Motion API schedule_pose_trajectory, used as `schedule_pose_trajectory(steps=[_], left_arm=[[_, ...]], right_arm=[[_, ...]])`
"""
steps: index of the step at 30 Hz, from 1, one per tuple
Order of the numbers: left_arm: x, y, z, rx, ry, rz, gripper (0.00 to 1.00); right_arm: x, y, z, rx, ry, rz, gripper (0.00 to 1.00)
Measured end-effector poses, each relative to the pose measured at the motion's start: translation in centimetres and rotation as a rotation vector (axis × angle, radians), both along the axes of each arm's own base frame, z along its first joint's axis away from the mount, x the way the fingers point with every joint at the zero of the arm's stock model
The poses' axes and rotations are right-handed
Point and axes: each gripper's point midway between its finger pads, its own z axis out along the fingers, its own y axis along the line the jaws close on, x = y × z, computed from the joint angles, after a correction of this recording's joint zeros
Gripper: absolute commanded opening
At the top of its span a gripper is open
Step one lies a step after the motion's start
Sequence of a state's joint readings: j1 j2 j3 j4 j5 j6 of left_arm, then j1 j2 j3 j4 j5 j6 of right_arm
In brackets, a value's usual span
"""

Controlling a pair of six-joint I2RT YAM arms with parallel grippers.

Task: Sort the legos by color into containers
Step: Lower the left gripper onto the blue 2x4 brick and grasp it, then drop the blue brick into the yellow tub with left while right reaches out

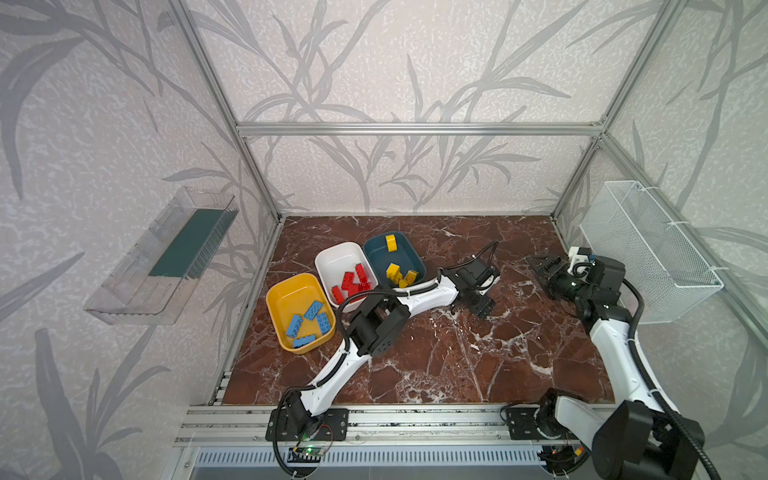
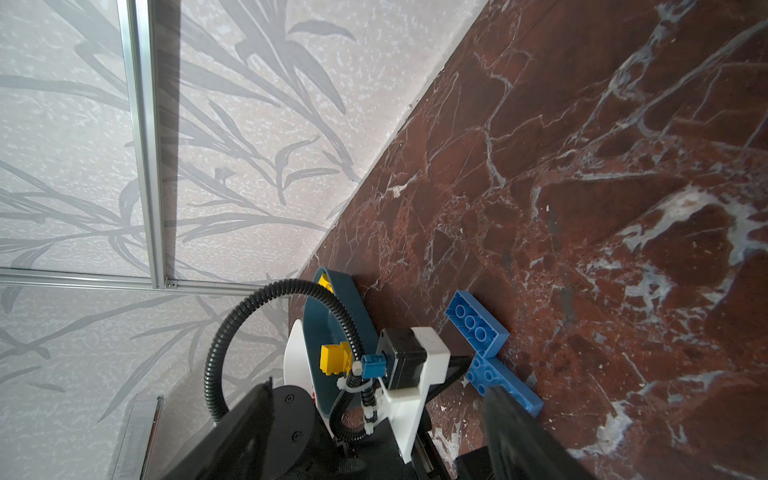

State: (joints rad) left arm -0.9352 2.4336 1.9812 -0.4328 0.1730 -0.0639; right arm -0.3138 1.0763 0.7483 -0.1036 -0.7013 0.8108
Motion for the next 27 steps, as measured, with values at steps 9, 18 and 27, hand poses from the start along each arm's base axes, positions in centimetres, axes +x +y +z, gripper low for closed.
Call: schedule_pose_trajectory(steps=[9, 18, 27], left_arm=[[0.2, -0.1, -0.1, 0.017, -0.028, -0.003, 0.63], [-1.0, 1.1, 0.0, 0.015, -0.055, 0.015, 0.56], [-1.9, 4.1, 7.7, -0.079, -0.12, 0.106, 0.57]], right_arm=[[0.0, 0.1, 0.1, 0.01, -0.004, 0.008, 0.8], [-0.1, 0.3, 0.6, 0.009, -0.035, 0.019, 0.8], [-1.7, 1.6, 1.8, -0.076, -0.1, 0.06, 0.79]])
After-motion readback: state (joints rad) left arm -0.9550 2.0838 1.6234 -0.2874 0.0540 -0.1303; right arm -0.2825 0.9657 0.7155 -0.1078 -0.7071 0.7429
